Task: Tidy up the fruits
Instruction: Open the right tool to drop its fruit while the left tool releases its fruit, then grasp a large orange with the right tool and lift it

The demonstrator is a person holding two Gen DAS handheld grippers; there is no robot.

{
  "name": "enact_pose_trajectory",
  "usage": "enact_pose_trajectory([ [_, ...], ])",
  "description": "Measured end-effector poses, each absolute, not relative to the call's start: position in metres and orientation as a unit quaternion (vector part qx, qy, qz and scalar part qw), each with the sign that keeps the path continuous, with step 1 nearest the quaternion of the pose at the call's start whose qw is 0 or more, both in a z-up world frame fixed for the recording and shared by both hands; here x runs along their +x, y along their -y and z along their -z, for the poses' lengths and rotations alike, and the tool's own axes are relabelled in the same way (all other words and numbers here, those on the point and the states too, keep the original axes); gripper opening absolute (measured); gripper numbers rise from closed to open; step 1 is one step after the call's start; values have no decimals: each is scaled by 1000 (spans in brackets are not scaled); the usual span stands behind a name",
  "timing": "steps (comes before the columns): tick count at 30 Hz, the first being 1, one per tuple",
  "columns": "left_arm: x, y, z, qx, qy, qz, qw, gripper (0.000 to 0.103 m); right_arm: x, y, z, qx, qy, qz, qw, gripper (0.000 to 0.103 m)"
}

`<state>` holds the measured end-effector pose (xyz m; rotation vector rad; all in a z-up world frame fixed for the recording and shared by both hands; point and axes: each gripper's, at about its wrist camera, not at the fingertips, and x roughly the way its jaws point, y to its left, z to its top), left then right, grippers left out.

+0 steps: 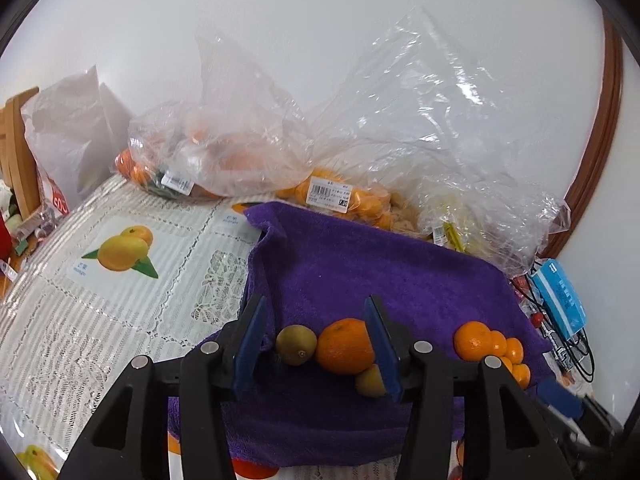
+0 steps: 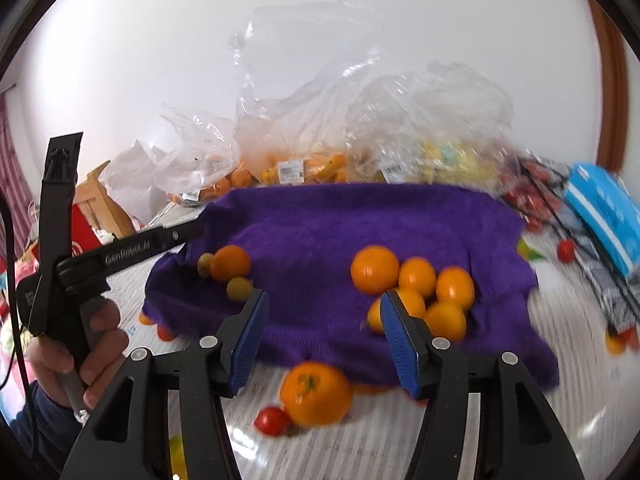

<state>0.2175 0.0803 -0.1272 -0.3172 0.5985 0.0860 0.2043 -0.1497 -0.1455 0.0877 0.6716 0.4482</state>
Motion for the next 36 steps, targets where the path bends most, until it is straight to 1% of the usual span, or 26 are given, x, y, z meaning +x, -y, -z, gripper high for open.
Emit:
enact_pose_trajectory([
  [7, 209, -68, 126, -152, -289, -31, 945, 48, 182, 144, 159, 51, -365, -187, 911, 58],
  [13, 199, -64, 125, -137, -275, -39, 951, 48, 185, 133, 173, 46, -388, -174, 904, 58],
  [20, 199, -74, 121, -162, -275, -35, 947, 48, 191, 126, 187, 37, -410, -158, 898, 57],
  [22, 200, -78, 122, -174, -278, -32, 944, 49, 193, 126, 190, 43, -414, -155, 896, 51],
  [23, 201, -79, 123, -180, -281, -30, 942, 49, 194, 127, 191, 45, -414, -154, 896, 45],
  [30, 204, -86, 125, -205, -291, -23, 934, 49, 189, 142, 175, 91, -392, -153, 902, 44],
  [36, 205, -85, 126, -214, -302, -4, 929, 49, 174, 166, 154, 89, -365, -127, 918, 45],
])
